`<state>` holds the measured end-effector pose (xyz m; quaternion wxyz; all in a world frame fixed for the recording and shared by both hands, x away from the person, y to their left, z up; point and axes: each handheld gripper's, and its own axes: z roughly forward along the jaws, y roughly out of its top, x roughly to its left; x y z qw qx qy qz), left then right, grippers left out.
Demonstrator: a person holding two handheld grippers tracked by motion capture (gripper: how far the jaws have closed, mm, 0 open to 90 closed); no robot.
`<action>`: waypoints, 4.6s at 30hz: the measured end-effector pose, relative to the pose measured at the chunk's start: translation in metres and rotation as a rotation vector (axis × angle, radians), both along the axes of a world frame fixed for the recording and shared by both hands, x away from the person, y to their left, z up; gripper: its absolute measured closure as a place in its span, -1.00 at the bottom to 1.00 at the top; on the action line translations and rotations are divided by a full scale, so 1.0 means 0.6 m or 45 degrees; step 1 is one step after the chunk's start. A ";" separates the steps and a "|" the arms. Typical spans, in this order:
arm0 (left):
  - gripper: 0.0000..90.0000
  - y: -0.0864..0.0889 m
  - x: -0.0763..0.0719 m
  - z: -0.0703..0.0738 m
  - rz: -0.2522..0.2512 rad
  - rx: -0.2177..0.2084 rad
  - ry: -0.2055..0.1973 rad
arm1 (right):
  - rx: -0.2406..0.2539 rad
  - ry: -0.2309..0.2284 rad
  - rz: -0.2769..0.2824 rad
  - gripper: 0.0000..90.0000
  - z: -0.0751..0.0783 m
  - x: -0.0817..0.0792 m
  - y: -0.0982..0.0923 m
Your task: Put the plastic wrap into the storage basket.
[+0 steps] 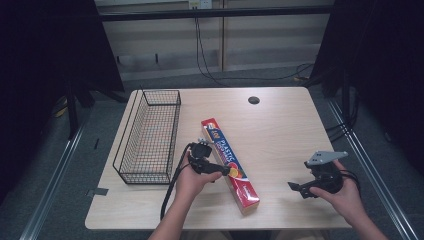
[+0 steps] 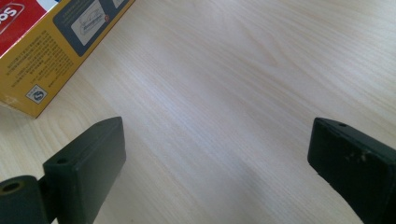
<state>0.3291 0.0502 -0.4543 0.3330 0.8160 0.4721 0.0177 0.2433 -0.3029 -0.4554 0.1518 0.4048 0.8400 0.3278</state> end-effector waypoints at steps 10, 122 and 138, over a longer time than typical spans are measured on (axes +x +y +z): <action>-0.99 -0.040 0.012 -0.011 0.033 0.009 0.056 | 0.016 0.002 -0.015 -0.91 0.000 0.002 -0.001; -0.02 -0.019 0.114 0.120 0.260 0.512 0.325 | 0.073 -0.012 -0.008 -0.94 0.002 0.003 -0.020; -0.02 -0.003 0.118 0.151 0.293 0.499 0.332 | 0.073 -0.016 0.000 -0.94 0.002 0.003 -0.019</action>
